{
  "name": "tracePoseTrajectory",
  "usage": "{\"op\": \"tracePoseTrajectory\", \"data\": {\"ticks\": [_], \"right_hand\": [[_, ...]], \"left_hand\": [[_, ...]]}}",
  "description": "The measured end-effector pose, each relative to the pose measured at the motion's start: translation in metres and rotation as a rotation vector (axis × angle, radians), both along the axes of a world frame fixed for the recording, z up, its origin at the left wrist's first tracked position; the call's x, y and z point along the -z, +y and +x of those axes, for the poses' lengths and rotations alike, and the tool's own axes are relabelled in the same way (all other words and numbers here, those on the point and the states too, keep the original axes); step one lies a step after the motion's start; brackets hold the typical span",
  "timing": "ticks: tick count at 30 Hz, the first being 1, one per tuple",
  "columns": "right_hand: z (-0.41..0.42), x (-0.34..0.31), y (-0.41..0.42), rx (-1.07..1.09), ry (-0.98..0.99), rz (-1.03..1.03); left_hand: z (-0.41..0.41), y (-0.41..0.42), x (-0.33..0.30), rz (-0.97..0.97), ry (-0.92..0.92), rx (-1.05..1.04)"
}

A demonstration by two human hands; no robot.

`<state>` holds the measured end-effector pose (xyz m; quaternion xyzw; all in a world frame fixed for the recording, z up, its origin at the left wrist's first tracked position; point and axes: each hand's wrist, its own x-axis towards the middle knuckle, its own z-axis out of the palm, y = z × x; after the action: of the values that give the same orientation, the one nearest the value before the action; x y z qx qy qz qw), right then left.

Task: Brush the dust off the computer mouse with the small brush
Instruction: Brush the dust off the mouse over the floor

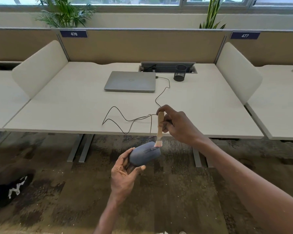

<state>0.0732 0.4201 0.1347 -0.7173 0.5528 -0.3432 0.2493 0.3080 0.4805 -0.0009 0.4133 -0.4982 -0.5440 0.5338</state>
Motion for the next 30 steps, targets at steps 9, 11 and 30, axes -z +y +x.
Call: {"op": "tracePoseTrajectory", "data": {"ticks": [9,11,30], "right_hand": [[0.006,0.0,0.002,-0.052,-0.046,-0.03],[0.002,-0.001,0.003,-0.045,-0.015,-0.014],[-0.005,-0.001,0.005,-0.027,-0.061,0.022]], "left_hand": [[-0.003,-0.003,-0.001,0.01,-0.017,0.018],[-0.002,-0.002,-0.001,0.014,-0.019,0.011],[0.001,-0.002,-0.008,0.017,0.005,-0.017]]}}
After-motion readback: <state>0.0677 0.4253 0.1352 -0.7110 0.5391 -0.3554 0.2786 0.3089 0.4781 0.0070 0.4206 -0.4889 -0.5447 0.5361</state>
